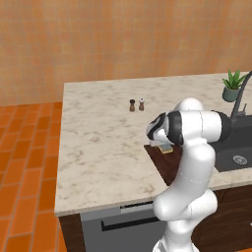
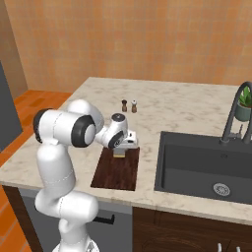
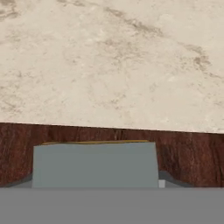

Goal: Pick up the sponge from the counter and clean the cutting board by briefly scrubbing or pressing down on the cutting board. Once finished, release the sponge.

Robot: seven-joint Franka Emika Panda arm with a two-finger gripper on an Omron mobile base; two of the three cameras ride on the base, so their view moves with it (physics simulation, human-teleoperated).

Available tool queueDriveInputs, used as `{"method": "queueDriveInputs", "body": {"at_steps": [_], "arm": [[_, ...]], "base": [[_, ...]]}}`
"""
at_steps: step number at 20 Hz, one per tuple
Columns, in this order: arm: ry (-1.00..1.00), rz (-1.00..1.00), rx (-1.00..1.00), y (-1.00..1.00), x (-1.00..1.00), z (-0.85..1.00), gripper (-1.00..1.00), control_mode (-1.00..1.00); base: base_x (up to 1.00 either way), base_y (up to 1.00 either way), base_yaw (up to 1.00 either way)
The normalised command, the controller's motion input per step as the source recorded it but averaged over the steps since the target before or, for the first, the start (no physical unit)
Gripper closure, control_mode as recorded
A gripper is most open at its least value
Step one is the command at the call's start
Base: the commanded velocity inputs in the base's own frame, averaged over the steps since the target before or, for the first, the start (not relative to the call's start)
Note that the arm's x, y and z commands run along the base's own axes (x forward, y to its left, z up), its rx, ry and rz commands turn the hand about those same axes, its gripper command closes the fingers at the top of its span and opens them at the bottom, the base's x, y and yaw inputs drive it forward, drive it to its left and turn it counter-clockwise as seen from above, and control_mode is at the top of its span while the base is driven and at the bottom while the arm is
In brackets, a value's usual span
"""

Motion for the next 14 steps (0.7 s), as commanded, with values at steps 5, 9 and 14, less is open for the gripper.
{"method": "queueDriveInputs", "body": {"at_steps": [5, 9, 14], "arm": [[-0.07, 0.1, 0.05, -0.14, -0.83, -0.2, 1.0, -1.0], [-0.11, 0.1, 0.0, -0.16, -0.72, -0.11, 1.0, -1.0], [-0.06, 0.12, 0.0, -0.07, -0.53, -0.18, 1.0, -1.0]], "base": [[0.0, 0.0, 0.0], [0.0, 0.0, 0.0], [0.0, 0.0, 0.0]]}}
